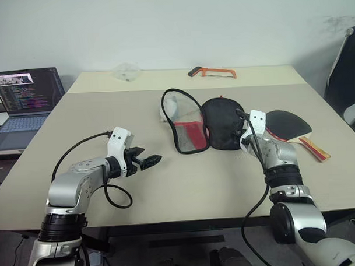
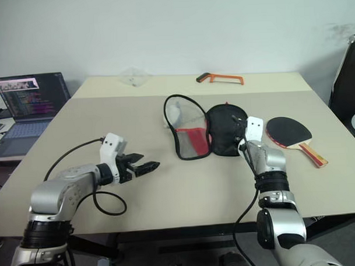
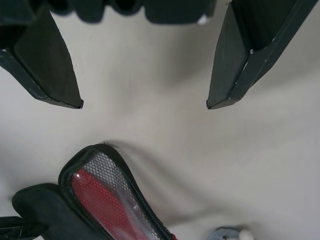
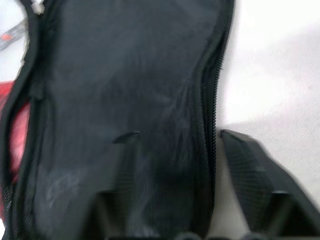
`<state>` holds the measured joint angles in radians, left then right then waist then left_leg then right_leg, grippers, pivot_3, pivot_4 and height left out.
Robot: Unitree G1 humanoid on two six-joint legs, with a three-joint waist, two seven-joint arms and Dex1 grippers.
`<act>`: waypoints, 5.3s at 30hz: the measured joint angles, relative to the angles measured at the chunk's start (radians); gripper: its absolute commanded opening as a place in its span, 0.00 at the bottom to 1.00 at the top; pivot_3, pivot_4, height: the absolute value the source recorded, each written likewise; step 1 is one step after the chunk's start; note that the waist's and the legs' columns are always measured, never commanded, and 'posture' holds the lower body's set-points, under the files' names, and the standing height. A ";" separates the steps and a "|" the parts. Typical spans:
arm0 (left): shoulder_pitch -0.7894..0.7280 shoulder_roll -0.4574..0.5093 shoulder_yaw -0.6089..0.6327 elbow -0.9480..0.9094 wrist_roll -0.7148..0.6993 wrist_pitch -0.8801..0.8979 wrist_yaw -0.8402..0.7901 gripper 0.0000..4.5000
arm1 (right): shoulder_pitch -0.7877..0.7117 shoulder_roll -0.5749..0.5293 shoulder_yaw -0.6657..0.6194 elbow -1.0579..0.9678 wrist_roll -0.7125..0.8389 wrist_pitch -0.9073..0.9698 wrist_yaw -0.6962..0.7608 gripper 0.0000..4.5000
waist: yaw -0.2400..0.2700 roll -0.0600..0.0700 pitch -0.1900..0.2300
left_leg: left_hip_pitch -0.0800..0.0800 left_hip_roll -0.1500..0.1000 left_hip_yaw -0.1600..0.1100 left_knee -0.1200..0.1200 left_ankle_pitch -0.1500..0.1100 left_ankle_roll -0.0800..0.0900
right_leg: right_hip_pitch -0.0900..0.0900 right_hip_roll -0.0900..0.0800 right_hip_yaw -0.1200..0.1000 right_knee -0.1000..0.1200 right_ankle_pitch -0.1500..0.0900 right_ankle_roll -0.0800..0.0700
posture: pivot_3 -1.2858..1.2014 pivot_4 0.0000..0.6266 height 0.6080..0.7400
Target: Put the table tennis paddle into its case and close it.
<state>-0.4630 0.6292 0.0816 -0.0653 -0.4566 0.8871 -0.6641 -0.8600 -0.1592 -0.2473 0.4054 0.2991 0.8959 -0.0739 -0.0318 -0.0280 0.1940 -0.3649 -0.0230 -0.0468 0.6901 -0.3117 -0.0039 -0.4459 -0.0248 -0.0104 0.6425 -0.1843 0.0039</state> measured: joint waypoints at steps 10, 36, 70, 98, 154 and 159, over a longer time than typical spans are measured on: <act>-0.019 0.014 -0.004 0.035 0.008 -0.044 -0.046 0.96 | -0.027 -0.434 0.122 -0.181 0.017 0.146 0.345 0.99 | 0.003 0.000 0.000 | 0.001 0.000 0.001 -0.001 0.000 0.000 | 0.001 0.001 0.000 -0.003 -0.003 0.004 | 0.52 0.24 1.00; -0.049 -0.018 -0.047 0.022 0.004 -0.065 -0.081 0.96 | -0.240 -0.615 0.353 0.887 -0.396 -0.498 0.745 0.99 | 0.002 0.000 0.001 | 0.002 0.001 0.008 -0.011 0.003 -0.001 | 0.002 0.001 0.003 -0.014 0.001 0.001 | 0.52 0.24 1.00; -0.027 -0.028 -0.047 0.000 0.000 -0.064 -0.045 0.96 | -0.343 -0.521 0.130 0.910 -0.308 -0.293 0.652 0.21 | -0.011 0.000 0.001 | 0.004 0.002 0.008 -0.011 0.005 -0.004 | 0.003 0.002 0.005 -0.012 0.003 0.000 | 0.52 0.24 1.00; 0.021 -0.024 -0.045 -0.056 -0.006 -0.025 -0.019 0.96 | -0.277 -0.018 -0.112 0.324 -0.002 0.099 0.114 0.21 | 0.003 0.001 0.001 | -0.001 0.000 0.004 -0.010 0.005 -0.004 | -0.004 -0.001 0.002 -0.003 0.003 -0.002 | 0.52 0.24 1.00; -0.155 0.104 -0.058 0.285 0.152 -0.290 -0.096 0.96 | 0.274 -0.506 0.320 -0.590 0.081 -0.148 0.788 0.99 | -0.002 0.000 0.001 | 0.005 0.001 0.006 -0.010 0.005 -0.003 | 0.000 0.004 0.000 -0.003 -0.002 0.004 | 0.52 0.24 1.00; -0.235 0.024 -0.155 0.462 0.261 -0.424 -0.096 0.88 | 0.318 -0.507 0.353 -0.618 0.076 -0.279 0.902 1.00 | 0.004 -0.002 0.001 | 0.006 0.001 0.007 -0.008 0.005 -0.003 | 0.000 0.004 0.001 -0.002 -0.001 0.004 | 0.52 0.24 1.00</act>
<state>-0.6982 0.6530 -0.0736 0.3971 -0.1955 0.4632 -0.7597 -0.5417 -0.6659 0.1056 -0.2131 0.3753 0.6170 0.8276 -0.0282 -0.0297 0.1951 -0.3593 -0.0223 -0.0398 0.6823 -0.3065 -0.0067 -0.4456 -0.0210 -0.0098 0.6403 -0.1856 0.0076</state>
